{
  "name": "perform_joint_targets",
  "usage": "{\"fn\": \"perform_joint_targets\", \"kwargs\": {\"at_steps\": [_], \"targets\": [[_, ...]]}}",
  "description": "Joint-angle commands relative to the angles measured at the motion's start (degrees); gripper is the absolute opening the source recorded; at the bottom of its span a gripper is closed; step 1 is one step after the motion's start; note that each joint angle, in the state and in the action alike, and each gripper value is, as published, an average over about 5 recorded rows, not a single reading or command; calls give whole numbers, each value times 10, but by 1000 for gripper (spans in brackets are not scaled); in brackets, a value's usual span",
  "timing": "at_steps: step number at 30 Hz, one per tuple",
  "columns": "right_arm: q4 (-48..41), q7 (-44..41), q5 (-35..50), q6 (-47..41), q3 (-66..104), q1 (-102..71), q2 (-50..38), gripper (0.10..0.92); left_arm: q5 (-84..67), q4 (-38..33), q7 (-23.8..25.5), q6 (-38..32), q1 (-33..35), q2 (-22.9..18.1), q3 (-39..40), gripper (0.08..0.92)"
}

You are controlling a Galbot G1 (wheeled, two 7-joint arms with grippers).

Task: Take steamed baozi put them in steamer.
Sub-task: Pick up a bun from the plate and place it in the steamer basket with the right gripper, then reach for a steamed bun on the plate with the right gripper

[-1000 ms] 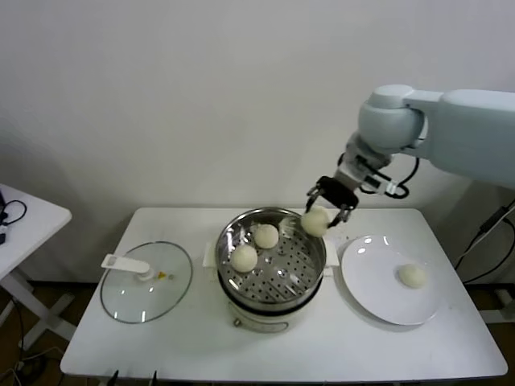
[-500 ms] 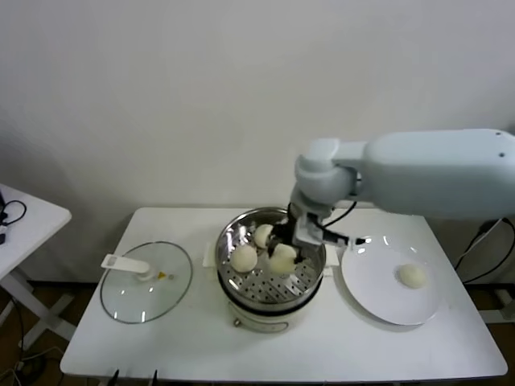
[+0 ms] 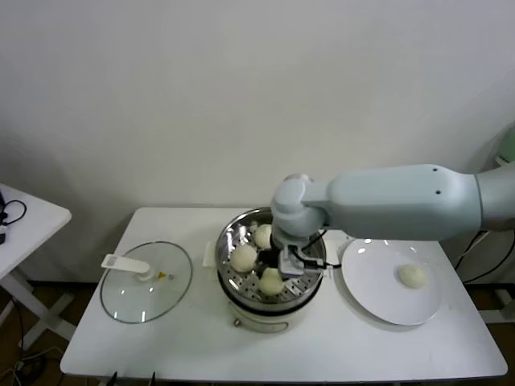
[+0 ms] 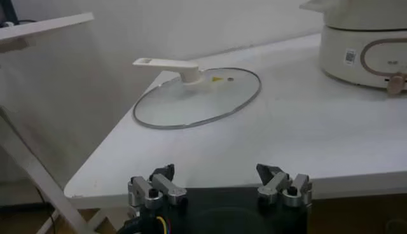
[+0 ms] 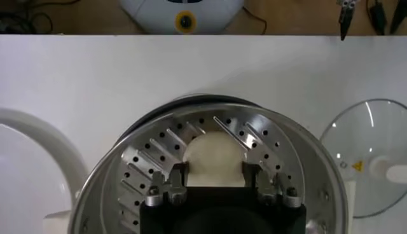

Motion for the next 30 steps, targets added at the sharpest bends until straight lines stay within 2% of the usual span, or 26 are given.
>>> {"fn": "perform_joint_targets", "kwargs": {"at_steps": [1,5,9,15,18,24,30], "targets": [[-16,5,-34,2,5,-48,17,585,-1,2,0,0,0,-6,1,823],[-22,0,-32,8,5,-44,18,586,0,0,0,1,-1,-6,2,823],[-28,3,-10,15,8,-31,14,625,1,0,0,1,0,-5,3,823],[-58,-22,140,24,-21,75,-17,785,3,-5,1,4,3,-4,5,823],[-88,-42,223,22,-57,127,-46,817,5,-6,1,4,2,-4,8,823],[-131,-52,314,-65,-168,205,-133,823,8,-8,1,4,4,-1,11,823],[-143,-43,283,-161,-248,218,-225,823,8,-10,1,3,4,1,11,823]]}}
